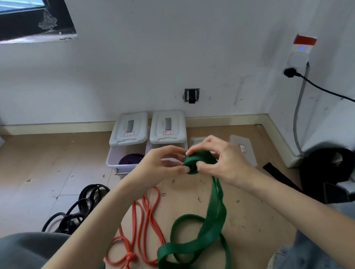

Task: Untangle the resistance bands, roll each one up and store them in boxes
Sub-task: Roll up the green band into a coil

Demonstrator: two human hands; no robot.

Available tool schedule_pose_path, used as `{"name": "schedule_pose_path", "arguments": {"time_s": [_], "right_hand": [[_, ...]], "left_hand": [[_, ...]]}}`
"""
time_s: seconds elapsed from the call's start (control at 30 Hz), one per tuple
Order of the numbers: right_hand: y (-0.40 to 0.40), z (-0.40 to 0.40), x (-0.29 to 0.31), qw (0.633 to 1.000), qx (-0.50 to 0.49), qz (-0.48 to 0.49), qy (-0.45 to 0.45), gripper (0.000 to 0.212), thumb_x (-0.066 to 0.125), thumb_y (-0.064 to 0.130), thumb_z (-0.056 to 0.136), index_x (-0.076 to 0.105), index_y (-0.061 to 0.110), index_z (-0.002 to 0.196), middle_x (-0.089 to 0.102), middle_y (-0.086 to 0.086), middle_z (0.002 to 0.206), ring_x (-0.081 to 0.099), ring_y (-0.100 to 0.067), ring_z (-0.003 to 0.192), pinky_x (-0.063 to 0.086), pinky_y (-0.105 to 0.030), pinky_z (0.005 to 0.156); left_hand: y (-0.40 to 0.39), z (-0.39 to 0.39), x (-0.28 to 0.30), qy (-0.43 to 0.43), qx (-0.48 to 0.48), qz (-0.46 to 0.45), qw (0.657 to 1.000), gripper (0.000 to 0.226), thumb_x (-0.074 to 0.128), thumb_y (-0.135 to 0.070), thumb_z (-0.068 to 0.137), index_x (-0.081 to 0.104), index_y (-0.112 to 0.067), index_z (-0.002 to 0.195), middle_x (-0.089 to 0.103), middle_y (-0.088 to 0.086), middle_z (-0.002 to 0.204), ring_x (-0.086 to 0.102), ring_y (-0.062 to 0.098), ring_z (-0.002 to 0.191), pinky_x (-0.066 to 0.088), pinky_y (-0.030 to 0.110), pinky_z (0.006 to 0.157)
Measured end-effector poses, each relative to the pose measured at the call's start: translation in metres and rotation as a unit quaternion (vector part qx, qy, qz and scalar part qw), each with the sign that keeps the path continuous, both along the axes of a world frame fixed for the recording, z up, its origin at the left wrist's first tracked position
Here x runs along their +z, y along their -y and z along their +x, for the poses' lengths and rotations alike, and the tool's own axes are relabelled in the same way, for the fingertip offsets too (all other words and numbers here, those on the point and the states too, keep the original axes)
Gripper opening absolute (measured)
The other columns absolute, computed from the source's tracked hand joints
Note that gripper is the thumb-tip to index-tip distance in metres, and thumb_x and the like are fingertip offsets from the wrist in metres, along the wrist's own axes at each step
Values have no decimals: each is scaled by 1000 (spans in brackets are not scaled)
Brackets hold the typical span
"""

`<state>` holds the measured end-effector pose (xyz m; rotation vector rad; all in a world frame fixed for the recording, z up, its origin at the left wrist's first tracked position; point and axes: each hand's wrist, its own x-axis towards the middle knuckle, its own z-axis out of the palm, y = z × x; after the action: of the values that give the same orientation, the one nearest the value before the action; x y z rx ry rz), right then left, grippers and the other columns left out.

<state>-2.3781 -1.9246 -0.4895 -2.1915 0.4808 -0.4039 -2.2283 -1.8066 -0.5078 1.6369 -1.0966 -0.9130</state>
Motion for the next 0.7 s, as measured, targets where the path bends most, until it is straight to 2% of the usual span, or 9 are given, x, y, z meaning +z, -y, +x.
{"name": "schedule_pose_path", "arguments": {"time_s": [0.07, 0.17, 0.23, 0.3, 0.33, 0.4, 0.47, 0.6, 0.7], "right_hand": [[-1, -1, 3, 1000, 17, -2, 7, 28, 65, 11, 82, 67, 35, 95, 56, -2, 99, 55, -16, 98, 47, -37, 92], [2, -1, 9, 999, 33, 12, 18, 27, 64, 7, 82, 68, 27, 100, 60, 1, 102, 57, -14, 101, 48, -37, 93], [4, 0, 13, 994, 7, 85, 61, 26, 70, 10, 80, 62, 24, 100, 64, 2, 107, 61, -14, 103, 51, -36, 92], [5, 0, 16, 977, -20, 175, 119, 34, 75, 20, 71, 54, 19, 98, 63, 0, 108, 64, -14, 100, 55, -29, 83], [4, 0, 16, 973, -25, 186, 132, 37, 75, 24, 68, 52, 19, 98, 63, 0, 107, 65, -12, 98, 55, -25, 80], [0, 2, 14, 977, -26, 163, 133, 37, 75, 24, 70, 51, 21, 99, 65, 0, 99, 66, -10, 92, 55, -24, 78], [-1, 3, 13, 978, -33, 152, 136, 36, 74, 27, 70, 53, 22, 99, 68, -1, 94, 66, -13, 90, 55, -27, 79], [0, 3, 10, 970, -14, 200, 134, 34, 74, 22, 72, 53, 22, 99, 68, -2, 100, 67, -16, 95, 55, -25, 77], [1, 3, 8, 976, -19, 176, 129, 33, 75, 14, 75, 54, 24, 99, 67, -4, 100, 66, -17, 96, 55, -28, 80]], "left_hand": [[0, -3, 1, 20, -4, -8, 1000, 32, 74, -15, 76, 63, -32, 102, 70, -9, 93, 68, 6, 86, 54, 21, 78], [0, -4, 6, 23, 6, -33, 999, 27, 74, -21, 75, 65, -28, 99, 72, -7, 91, 69, 7, 84, 54, 20, 75], [-2, -3, 13, -29, 30, -69, 997, 28, 71, -28, 69, 67, -26, 97, 73, -6, 92, 69, 9, 87, 52, 17, 74], [-2, -3, 17, -92, 57, -109, 988, 28, 69, -31, 69, 69, -26, 96, 74, -4, 95, 69, 10, 91, 51, 14, 74], [-3, -4, 18, -115, 63, -119, 984, 28, 68, -32, 70, 69, -25, 98, 73, -2, 98, 68, 11, 94, 52, 15, 77], [-3, -6, 19, -146, 58, -127, 979, 32, 67, -35, 72, 70, -23, 101, 72, 2, 103, 67, 16, 100, 53, 23, 85], [-2, -6, 19, -158, 50, -126, 978, 31, 68, -37, 70, 72, -25, 99, 72, 4, 104, 67, 18, 100, 52, 24, 88], [-1, -8, 12, -164, 58, -121, 977, 29, 69, -32, 71, 70, -22, 99, 73, 1, 101, 68, 13, 97, 52, 16, 76], [0, -12, 9, -158, 53, -115, 979, 28, 69, -29, 72, 70, -21, 99, 73, 0, 100, 67, 11, 96, 51, 15, 75]]}}
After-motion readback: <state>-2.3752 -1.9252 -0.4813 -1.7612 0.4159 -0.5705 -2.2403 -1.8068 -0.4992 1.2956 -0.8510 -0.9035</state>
